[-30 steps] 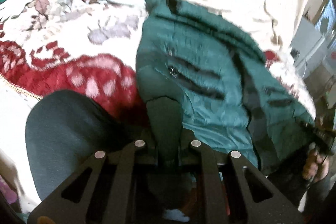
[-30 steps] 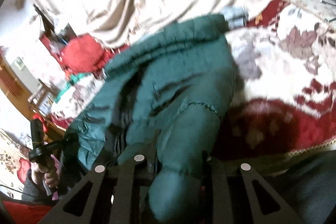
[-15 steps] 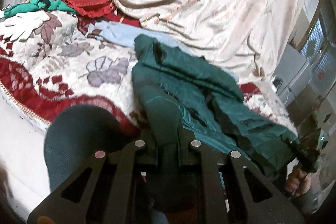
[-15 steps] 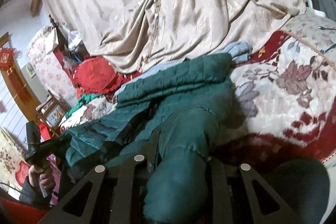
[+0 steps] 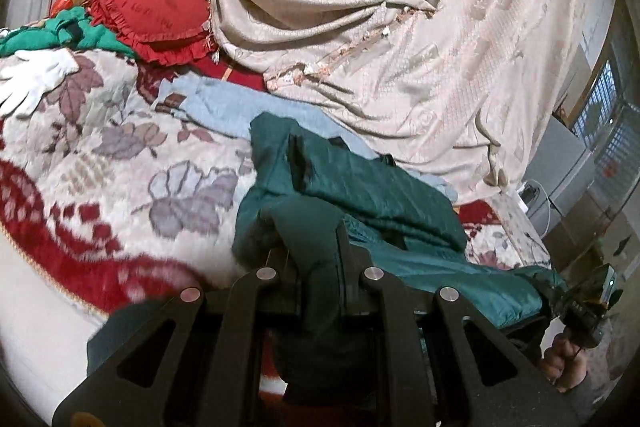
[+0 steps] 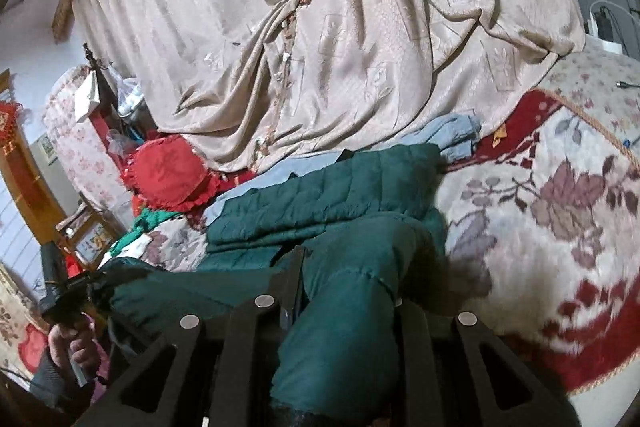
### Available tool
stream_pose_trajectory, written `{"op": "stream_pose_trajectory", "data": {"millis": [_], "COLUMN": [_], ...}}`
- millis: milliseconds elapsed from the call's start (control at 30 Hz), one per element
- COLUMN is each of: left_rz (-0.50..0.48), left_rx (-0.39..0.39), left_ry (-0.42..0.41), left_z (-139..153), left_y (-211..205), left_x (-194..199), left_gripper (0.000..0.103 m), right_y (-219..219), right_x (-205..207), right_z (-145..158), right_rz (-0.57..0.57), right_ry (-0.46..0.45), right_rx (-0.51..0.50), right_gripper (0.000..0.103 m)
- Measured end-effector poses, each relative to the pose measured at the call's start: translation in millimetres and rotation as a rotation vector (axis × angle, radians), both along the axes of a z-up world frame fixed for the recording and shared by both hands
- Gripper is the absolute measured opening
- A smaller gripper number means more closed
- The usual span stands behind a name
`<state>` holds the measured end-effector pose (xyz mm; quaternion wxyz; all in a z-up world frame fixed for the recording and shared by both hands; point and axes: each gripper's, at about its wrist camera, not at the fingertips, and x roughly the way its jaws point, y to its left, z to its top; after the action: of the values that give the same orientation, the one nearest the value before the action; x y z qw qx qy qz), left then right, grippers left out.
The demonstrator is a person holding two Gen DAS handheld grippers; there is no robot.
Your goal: Fold large clothes
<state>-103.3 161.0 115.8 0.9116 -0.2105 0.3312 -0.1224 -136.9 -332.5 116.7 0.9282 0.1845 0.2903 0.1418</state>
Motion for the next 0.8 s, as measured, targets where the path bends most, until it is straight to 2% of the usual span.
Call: {"op": "stream_pose_trajectory", "data": {"millis": [167,333,467,800], "left_rz": [0.044,0.085,0.093,0.121], "left_rx": [-0.018,0.026,0.033,0.062], "left_ry": [-0.002,-0.019,-0.029,-0.107], "left_z": [0.6,4.4,11.5,41.8], "left_y": [-1.9,-11.3,-14.6,-22.5], "left_x": [27.5,48.1,66.6,90.6], "left_gripper": [0.011,0.011,0.011,0.011], "right_y": [-1.2,0.1,-0.8,-2.1], "right_x": [27.7,57.3,83.9,130.2], "right_z": [1.7,5.8,12.3,37.4], "right_rz": [-0.027,-0.044,-0.057,-0.094], "right_ry": [0.005,0.017,0.033,-0.024], "right_rx": [-0.006,-0.036,-0.045,-0.051], "right_gripper": [0.018,0.018,0.018,0.018]}}
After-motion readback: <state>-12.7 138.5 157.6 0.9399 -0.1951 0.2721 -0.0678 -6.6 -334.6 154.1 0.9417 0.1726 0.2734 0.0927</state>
